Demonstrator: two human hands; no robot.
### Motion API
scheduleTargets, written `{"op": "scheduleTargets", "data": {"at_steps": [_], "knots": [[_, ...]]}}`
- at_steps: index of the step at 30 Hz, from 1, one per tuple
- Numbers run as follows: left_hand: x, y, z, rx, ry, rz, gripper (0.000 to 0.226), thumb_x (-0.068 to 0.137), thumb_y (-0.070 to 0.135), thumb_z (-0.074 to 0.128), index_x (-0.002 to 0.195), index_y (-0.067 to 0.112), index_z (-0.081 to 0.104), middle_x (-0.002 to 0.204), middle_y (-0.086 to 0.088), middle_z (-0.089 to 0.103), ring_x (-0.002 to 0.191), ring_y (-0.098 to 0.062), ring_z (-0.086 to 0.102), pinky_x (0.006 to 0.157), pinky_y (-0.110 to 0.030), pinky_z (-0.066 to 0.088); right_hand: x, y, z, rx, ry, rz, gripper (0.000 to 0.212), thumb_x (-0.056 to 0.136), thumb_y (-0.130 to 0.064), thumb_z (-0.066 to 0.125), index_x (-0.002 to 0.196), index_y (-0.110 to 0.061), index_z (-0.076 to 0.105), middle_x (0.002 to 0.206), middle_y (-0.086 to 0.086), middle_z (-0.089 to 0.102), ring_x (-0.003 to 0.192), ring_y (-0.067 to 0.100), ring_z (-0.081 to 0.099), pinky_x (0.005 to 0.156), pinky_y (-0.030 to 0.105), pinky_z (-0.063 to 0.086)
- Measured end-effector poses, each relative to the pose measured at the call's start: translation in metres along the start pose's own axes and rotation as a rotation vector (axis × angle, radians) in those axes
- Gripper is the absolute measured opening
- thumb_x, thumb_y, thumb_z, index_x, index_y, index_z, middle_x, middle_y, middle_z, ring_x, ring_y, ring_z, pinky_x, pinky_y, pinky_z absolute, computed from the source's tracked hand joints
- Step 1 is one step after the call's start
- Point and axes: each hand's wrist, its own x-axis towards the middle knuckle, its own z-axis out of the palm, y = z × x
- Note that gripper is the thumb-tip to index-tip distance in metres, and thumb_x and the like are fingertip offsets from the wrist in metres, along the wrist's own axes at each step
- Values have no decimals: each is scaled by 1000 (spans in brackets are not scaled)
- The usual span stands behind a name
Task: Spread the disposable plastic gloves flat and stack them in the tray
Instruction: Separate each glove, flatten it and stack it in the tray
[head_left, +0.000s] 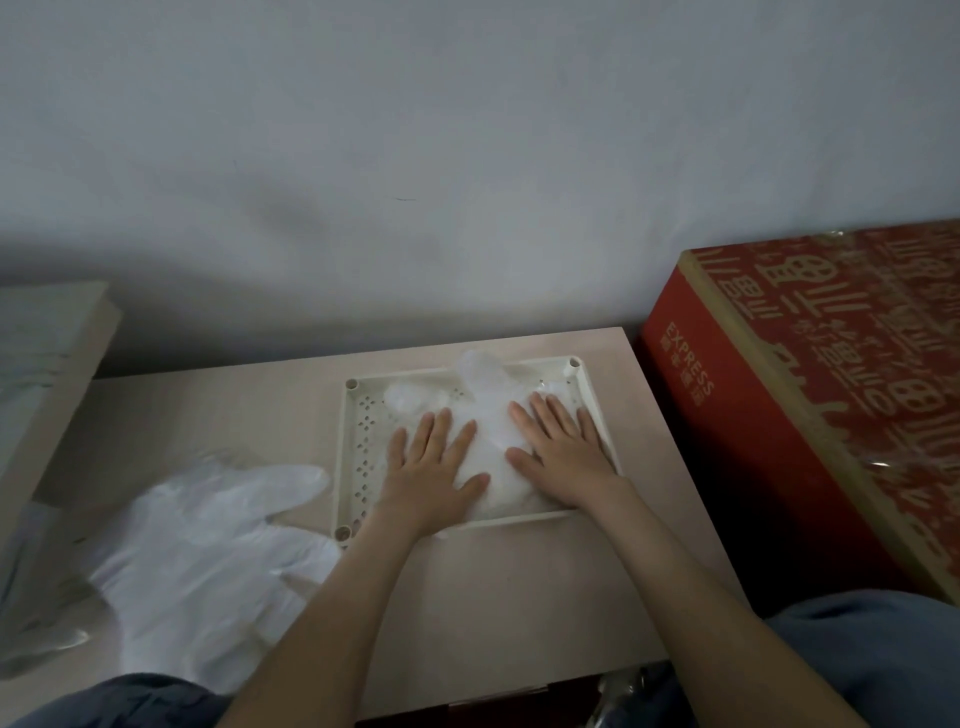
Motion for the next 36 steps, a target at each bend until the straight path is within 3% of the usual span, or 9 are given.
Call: {"op": "scheduleTargets", "data": {"at_steps": [9,11,13,16,18,22,24,30,36], "knots": [[-5,5,-4,-41,53,0,73,89,67,6,151,31,-6,159,-5,-18,146,-23,-16,117,-47,-9,0,-1,-4,-4,24,7,63,98,-55,25,152,-36,-2,160,-2,-14,146,16,-17,116,44,-12],[-13,7,-13,-39,194,14,77,85,63,3,151,25,19,159,-14,8,146,-32,12,116,-50,11,-4,-5,-7,-4,124,22,62,96,-58,24,152,-35,8,161,-1,-9,147,17,-14,116,45,-11],[-21,3,-21,-42,429,31,59,91,49,24,131,17,52,139,-19,46,119,-39,51,97,-50,41,-9,-14,-12,56,277,11,68,90,-64,16,150,-32,22,161,1,4,147,19,-4,115,42,-8],[-41,-21,-31,-34,599,-117,32,83,26,52,108,9,60,111,-16,57,90,-37,59,76,-43,49,-13,-48,-20,207,453,-82,70,84,-58,21,138,-20,45,149,7,35,137,23,25,110,38,4],[-60,-39,-34,-67,547,-247,38,78,22,61,111,4,55,111,-18,53,95,-40,55,79,-45,45,-14,-75,-22,216,491,-180,58,86,-46,36,131,-13,52,138,8,47,127,27,37,104,36,14],[-109,-78,-30,4,174,-428,79,82,70,45,133,12,32,132,-7,36,122,-28,38,97,-39,35,-25,-143,-6,238,320,-451,49,85,-25,46,133,-14,49,134,4,47,124,26,38,103,37,21],[-130,-93,-23,-56,84,-438,89,76,78,45,136,14,27,134,-6,34,124,-26,36,99,-38,35,-33,-175,5,247,255,-559,48,84,-21,47,131,-14,51,132,3,49,123,25,38,102,36,22],[-150,-122,-5,-176,87,-375,40,84,41,63,109,14,49,107,-2,51,101,-20,52,78,-29,41,-42,-217,27,201,160,-589,43,91,-22,53,133,-15,49,137,1,49,127,24,37,101,37,23],[-154,-134,-10,-228,128,-341,16,95,30,48,82,21,51,85,2,59,80,-18,55,65,-28,37,-42,-218,29,192,79,-480,47,94,-25,49,140,-19,41,142,0,45,130,21,34,102,31,19]]}}
